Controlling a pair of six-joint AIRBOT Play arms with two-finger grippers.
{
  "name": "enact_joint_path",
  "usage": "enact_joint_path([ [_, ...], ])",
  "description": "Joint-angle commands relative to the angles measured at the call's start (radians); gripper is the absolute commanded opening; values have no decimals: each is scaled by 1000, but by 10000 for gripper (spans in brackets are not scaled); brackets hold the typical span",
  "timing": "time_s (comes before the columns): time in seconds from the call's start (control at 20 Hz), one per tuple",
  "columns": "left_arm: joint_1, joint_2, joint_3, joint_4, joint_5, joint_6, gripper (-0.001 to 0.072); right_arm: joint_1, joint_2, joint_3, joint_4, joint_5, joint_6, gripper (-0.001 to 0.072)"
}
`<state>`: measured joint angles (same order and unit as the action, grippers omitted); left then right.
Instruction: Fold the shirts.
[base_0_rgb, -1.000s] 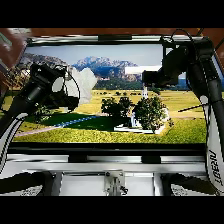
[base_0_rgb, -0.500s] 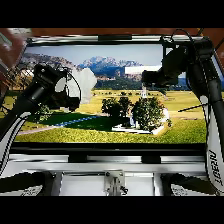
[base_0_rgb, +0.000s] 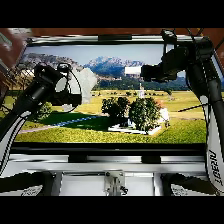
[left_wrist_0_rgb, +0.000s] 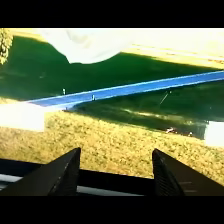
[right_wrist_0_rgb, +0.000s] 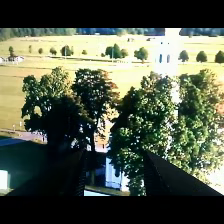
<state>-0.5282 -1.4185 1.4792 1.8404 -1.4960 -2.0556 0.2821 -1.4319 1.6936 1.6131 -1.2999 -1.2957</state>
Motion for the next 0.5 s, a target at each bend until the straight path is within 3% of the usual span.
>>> enact_joint_path([
  [0.0,33,0,7,20,31,74,643,0,0,0,3,31,0,461],
  [0.05,57,0,16,30,48,73,720,0,0,0,3,18,0,461],
  [0.2,180,-12,59,-14,171,73,720,0,0,0,3,9,-2,460],
  [0.45,381,-145,98,-360,344,119,720,0,0,0,53,9,-42,461],
])
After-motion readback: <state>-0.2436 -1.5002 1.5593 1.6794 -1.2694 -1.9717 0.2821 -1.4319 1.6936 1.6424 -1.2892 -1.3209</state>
